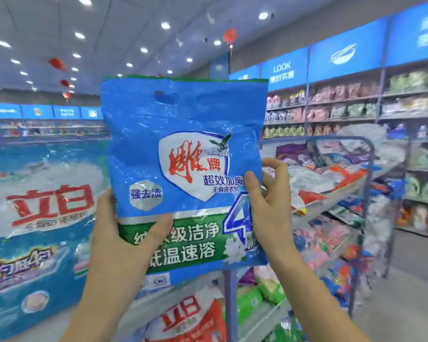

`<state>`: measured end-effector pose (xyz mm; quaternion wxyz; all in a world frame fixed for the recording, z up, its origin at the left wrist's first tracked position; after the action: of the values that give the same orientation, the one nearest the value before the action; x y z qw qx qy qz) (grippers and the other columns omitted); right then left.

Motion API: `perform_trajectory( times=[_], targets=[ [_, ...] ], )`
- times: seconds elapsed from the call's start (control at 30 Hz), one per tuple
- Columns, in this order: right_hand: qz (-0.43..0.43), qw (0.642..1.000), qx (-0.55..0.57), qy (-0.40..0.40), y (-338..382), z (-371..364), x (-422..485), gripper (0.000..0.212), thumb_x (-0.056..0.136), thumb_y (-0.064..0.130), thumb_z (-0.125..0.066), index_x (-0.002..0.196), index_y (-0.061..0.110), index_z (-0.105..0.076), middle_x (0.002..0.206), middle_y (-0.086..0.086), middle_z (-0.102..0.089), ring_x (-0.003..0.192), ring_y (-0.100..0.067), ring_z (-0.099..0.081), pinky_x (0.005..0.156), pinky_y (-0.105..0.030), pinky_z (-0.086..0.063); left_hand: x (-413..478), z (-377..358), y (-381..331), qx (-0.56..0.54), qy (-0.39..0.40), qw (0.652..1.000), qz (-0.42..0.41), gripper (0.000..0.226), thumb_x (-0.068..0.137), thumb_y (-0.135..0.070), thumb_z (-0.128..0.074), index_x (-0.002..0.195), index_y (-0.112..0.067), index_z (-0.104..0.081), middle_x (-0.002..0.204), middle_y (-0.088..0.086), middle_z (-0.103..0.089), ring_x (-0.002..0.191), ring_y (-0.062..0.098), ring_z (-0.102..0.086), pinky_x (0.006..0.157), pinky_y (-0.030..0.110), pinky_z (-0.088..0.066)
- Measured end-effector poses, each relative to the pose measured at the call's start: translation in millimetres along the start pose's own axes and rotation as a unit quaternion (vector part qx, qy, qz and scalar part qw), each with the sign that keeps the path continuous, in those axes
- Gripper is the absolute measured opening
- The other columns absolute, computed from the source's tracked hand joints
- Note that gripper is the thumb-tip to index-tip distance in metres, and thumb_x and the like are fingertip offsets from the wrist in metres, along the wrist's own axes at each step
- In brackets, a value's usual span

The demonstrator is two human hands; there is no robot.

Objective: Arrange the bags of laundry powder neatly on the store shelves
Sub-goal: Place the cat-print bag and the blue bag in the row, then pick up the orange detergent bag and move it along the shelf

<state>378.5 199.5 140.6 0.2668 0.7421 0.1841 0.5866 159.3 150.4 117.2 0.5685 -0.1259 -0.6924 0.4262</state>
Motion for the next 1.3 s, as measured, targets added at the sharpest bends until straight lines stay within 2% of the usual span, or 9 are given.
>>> perform_trajectory(
  times=[0.17,0.27,0.47,0.67,0.8,0.97,1.07,1.13,1.3],
  targets=[
    [-0.016,0.999,-0.029,0.023,-42.1,105.7,56.2,0.004,0.097,0.023,-0.045,0.097,0.026,-0.042,0.085,-0.005,-0.061,0.070,-0.006,-0.056,0.061,-0.021,-0.043,-18.6,-127.0,-16.3,-0.020,-0.020,0.999,-0.020,0.056,0.060,-0.035,-0.082,0.097,-0.043,-0.041,0.093,-0.031,-0.059,0.081,-0.020,-0.055,0.062,-0.002,-0.038],
    [-0.117,0.989,-0.051,0.079,-85.1,155.1,89.7,0.032,0.099,0.034,-0.033,0.129,0.024,-0.039,0.113,0.017,-0.044,0.098,0.011,-0.041,0.082,-0.006,-0.031,-22.3,-196.6,-10.7,-0.016,-0.030,0.999,-0.007,0.060,0.063,-0.032,-0.080,0.105,-0.040,-0.038,0.087,-0.040,-0.056,0.082,-0.027,-0.049,0.064,-0.006,-0.034],
    [-0.317,0.923,-0.012,0.216,-218.4,200.3,96.5,0.109,0.050,0.093,-0.050,0.139,0.031,-0.040,0.143,0.011,-0.042,0.133,-0.011,-0.038,0.115,-0.042,-0.024,-11.2,-274.6,31.9,-0.016,-0.067,0.996,0.063,0.054,0.075,-0.012,-0.073,0.106,-0.038,-0.037,0.099,-0.033,-0.048,0.079,-0.030,-0.048,0.066,-0.006,-0.034],
    [-0.308,0.907,-0.023,0.285,-249.0,164.5,106.9,0.059,0.094,0.044,-0.041,0.143,0.016,-0.026,0.140,0.014,-0.034,0.131,-0.007,-0.036,0.103,-0.016,-0.025,28.9,-281.9,85.5,0.055,-0.053,0.988,0.132,0.072,0.079,-0.021,-0.071,0.139,-0.016,-0.032,0.105,-0.030,-0.043,0.104,0.005,-0.044,0.086,0.019,-0.031],
    [-0.294,0.895,0.007,0.335,-268.8,123.0,116.4,0.017,0.097,0.027,-0.045,0.110,0.017,-0.048,0.093,0.019,-0.056,0.064,0.020,-0.056,0.057,0.001,-0.040,51.0,-266.9,138.5,0.030,-0.022,0.970,0.241,0.056,0.073,-0.037,-0.076,0.120,-0.026,-0.048,0.119,-0.003,-0.062,0.102,0.017,-0.062,0.094,0.038,-0.047],
    [-0.317,0.842,0.004,0.436,-310.3,81.9,113.8,0.072,0.081,0.060,-0.051,0.140,0.023,-0.034,0.132,0.005,-0.055,0.109,-0.006,-0.059,0.102,-0.031,-0.044,60.3,-249.3,177.1,0.053,-0.076,0.958,0.270,0.035,0.082,-0.027,-0.069,0.113,-0.025,-0.052,0.110,0.001,-0.065,0.096,0.021,-0.063,0.087,0.041,-0.052],
    [-0.343,0.770,-0.016,0.539,-326.7,66.6,96.5,0.070,0.091,0.050,-0.049,0.146,0.023,-0.015,0.138,0.017,-0.034,0.118,-0.004,-0.044,0.103,-0.016,-0.034,53.6,-240.8,196.6,0.073,-0.123,0.943,0.300,0.029,0.092,-0.023,-0.056,0.118,-0.019,-0.045,0.115,0.006,-0.060,0.097,0.022,-0.059,0.082,0.034,-0.048],
    [-0.301,0.773,-0.018,0.558,-333.1,60.3,97.1,0.055,0.096,0.030,-0.048,0.143,0.017,-0.022,0.132,0.013,-0.043,0.115,-0.004,-0.047,0.093,-0.008,-0.039,51.5,-237.8,207.9,0.073,-0.163,0.934,0.310,0.034,0.094,-0.021,-0.052,0.125,-0.013,-0.043,0.118,0.009,-0.059,0.099,0.024,-0.058,0.083,0.033,-0.046],
    [-0.227,0.811,-0.013,0.540,-337.0,47.2,103.8,0.059,0.088,0.030,-0.062,0.137,0.018,-0.031,0.136,0.003,-0.049,0.119,-0.011,-0.050,0.106,-0.031,-0.038,51.7,-232.0,207.8,0.097,-0.261,0.914,0.296,0.028,0.096,-0.015,-0.046,0.124,-0.010,-0.042,0.108,0.012,-0.059,0.080,0.021,-0.056,0.062,0.028,-0.041]
  ],
)
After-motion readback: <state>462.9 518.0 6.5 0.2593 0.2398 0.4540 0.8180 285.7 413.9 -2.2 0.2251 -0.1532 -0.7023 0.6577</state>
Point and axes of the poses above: each hand's wrist, its own x-axis towards the middle knuckle, its own z-axis out of the back of the hand, y = z × x, the point moved 7 cm from there along x, towards the middle knuckle
